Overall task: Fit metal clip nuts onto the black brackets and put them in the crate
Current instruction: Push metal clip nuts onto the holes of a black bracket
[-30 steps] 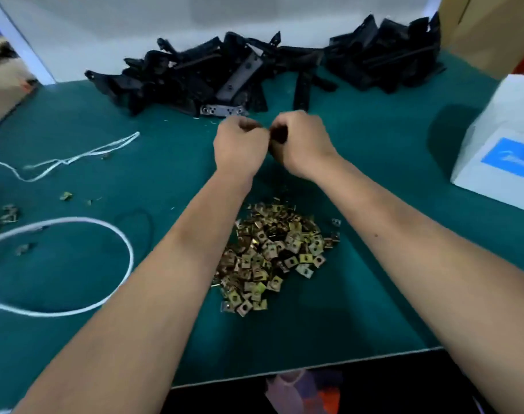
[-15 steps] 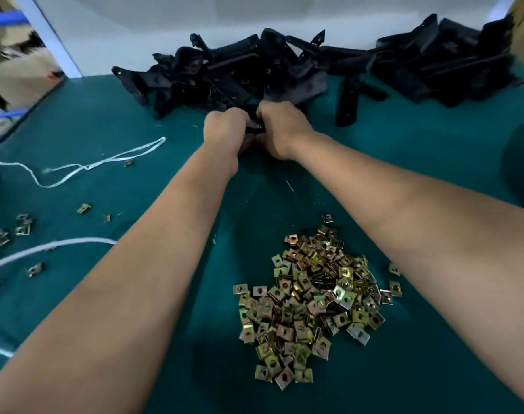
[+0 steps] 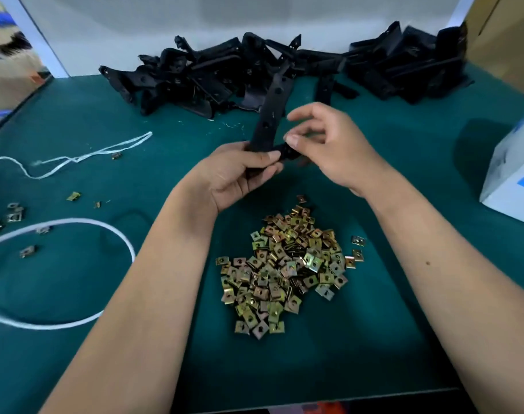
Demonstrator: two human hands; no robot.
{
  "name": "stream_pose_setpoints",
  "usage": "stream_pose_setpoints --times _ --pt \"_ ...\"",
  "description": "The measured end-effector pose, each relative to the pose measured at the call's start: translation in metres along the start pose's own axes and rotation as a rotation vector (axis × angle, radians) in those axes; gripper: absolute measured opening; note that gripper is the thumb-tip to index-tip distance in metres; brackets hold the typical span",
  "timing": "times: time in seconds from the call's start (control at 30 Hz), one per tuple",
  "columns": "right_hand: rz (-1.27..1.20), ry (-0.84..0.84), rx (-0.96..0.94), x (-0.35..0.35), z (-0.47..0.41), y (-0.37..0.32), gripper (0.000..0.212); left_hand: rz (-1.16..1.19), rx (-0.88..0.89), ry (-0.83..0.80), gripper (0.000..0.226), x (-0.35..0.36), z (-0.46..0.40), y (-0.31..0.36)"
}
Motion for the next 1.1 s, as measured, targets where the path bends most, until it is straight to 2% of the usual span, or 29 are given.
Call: stream_pose_setpoints --times 0.1,0.23,0.3,0.4,0.5,0.63,0.7,0.8,0.9,1.0,1.1 --pt "0.225 0.066 0.044 -0.009 0.019 0.012 0.027 0.098 0.075 0.094 0.011 -0.008 0.008 -0.005" --pt "0.518 -0.065 0.043 -0.001 0.035 0.02 0.015 0.322 0.123 0.199 0.002 -0.016 0.011 -0.005" --pt "0.549 -0.106 0.019 0.004 0.037 0.017 0.007 0.443 0.119 0.25 0.008 -0.017 0.012 -0.005" --pt "0.538 -0.15 -0.02 0.009 0.04 0.012 0.013 0.549 0.119 0.271 0.01 -0.018 0.013 -0.005" --pt "0.545 -0.156 -0.042 0.011 0.041 0.012 0.018 0.477 0.135 0.217 0.014 -0.019 0.013 -0.004" --pt "0.383 -0.03 -0.04 0.003 0.038 0.013 0.014 0.38 0.141 0.161 0.009 -0.013 0.012 -0.006" --pt "0.354 -0.009 -0.034 -0.003 0.037 0.014 0.011 0.371 0.131 0.158 0.014 -0.011 0.012 -0.008" --pt "0.476 -0.152 -0.007 -0.007 0.036 0.017 0.007 0.377 0.132 0.172 0.016 -0.013 0.011 -0.009" --pt "0.513 -0.294 -0.004 -0.009 0.039 0.018 0.013 0.375 0.133 0.181 0.014 -0.013 0.01 -0.009" --pt "0.487 -0.311 0.007 -0.009 0.039 0.017 0.013 0.371 0.134 0.172 0.009 -0.013 0.01 -0.01" --pt "0.483 -0.296 0.023 -0.007 0.039 0.018 0.012 0.367 0.135 0.164 0.018 -0.012 0.011 -0.01"
Point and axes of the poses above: each hand's wrist, its own z-axis away from the middle knuckle, its own x-axis out of the palm, y = z × x, the point moved 3 cm from there along -z, towards the middle knuckle, and after that the axes turned 15 degrees about x, right-handed, at the moved point
